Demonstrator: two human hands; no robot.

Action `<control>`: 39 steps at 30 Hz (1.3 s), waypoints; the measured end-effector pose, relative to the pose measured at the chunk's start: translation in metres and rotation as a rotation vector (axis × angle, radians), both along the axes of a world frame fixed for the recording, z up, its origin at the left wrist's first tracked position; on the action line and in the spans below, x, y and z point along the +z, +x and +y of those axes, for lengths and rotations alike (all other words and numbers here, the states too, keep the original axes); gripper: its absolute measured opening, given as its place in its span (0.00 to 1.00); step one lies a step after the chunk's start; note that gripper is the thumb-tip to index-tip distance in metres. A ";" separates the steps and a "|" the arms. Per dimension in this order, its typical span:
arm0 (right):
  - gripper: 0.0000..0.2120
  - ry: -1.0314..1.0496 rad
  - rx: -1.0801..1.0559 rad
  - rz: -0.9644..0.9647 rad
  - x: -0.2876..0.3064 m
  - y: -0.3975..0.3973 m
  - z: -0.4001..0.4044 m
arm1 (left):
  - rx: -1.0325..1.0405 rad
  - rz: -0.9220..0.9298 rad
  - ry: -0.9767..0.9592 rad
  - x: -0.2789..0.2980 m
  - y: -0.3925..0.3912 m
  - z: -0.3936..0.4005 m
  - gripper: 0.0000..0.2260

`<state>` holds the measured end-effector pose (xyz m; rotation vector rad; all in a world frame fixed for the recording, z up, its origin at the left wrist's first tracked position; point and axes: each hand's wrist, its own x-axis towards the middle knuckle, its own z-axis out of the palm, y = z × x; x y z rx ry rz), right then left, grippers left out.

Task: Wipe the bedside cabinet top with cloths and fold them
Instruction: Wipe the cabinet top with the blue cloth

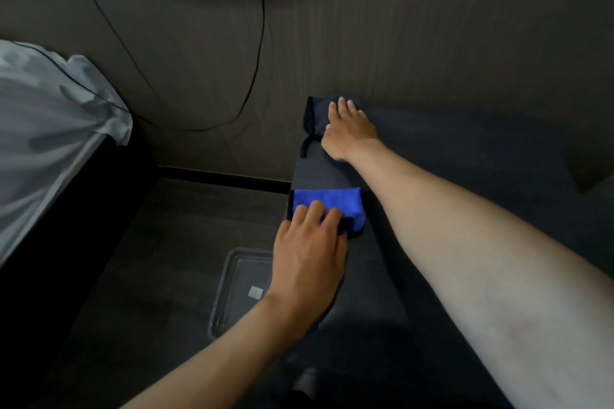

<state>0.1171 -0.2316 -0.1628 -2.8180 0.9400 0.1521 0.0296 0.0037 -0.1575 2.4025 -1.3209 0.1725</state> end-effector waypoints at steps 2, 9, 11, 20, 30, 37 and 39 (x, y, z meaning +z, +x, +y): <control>0.28 0.006 0.011 0.010 0.002 0.000 0.003 | -0.025 0.005 0.012 0.004 -0.001 0.009 0.05; 0.28 0.013 0.106 -0.006 0.003 -0.022 0.047 | -0.117 -0.057 0.134 0.013 -0.026 0.046 0.05; 0.29 0.015 0.113 -0.002 0.003 -0.035 0.064 | -0.137 -0.066 0.141 0.012 -0.038 0.055 0.05; 0.30 0.011 0.164 0.084 0.011 -0.109 0.141 | -0.258 -0.078 0.187 0.002 -0.105 0.081 0.18; 0.30 0.008 0.160 0.146 0.020 -0.167 0.209 | -0.293 -0.059 0.215 -0.002 -0.158 0.084 0.27; 0.31 -0.161 0.234 0.221 0.026 -0.198 0.241 | -0.007 0.327 0.173 -0.014 -0.166 0.105 0.25; 0.32 -0.182 0.260 0.239 0.027 -0.207 0.247 | -0.034 0.091 0.425 -0.009 -0.159 0.115 0.27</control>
